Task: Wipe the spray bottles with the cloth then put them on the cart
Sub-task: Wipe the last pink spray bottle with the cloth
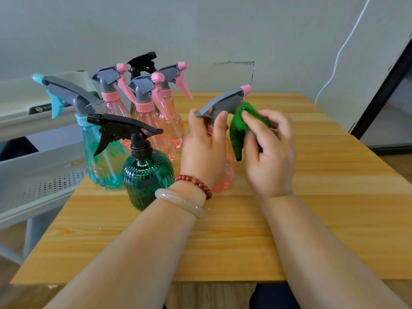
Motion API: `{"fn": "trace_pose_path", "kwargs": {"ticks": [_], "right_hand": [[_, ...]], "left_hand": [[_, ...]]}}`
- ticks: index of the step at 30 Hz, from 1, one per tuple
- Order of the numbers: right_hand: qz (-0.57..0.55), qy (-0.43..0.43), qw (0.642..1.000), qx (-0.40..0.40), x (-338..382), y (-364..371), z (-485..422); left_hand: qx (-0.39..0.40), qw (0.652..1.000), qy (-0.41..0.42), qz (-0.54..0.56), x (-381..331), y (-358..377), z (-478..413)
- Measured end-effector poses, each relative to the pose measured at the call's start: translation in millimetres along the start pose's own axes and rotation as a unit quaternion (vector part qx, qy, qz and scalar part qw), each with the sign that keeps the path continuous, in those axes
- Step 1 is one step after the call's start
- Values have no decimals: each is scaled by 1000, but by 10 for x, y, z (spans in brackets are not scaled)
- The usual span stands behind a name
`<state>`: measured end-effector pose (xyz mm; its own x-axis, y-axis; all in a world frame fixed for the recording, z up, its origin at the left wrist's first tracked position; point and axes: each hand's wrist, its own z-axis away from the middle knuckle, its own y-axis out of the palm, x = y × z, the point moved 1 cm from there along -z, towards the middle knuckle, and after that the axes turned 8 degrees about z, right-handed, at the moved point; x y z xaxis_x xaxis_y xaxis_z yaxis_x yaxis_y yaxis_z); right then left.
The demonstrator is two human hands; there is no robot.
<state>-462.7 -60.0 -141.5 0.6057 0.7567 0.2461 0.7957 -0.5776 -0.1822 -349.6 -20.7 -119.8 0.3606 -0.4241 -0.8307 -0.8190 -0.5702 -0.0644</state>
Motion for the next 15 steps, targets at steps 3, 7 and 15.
{"fn": "trace_pose_path", "kwargs": {"ticks": [3, 7, 15], "right_hand": [[-23, 16, 999, 21, 35, 120, -5], [-10, 98, 994, 38, -41, 81, 70], [-65, 79, 994, 40, 67, 22, 0]], "left_hand": [[-4, 1000, -8, -4, 3, -11, -24], [-5, 1000, -4, 0, 13, 3, -15], [-2, 1000, 11, -14, 26, 13, 4]]}}
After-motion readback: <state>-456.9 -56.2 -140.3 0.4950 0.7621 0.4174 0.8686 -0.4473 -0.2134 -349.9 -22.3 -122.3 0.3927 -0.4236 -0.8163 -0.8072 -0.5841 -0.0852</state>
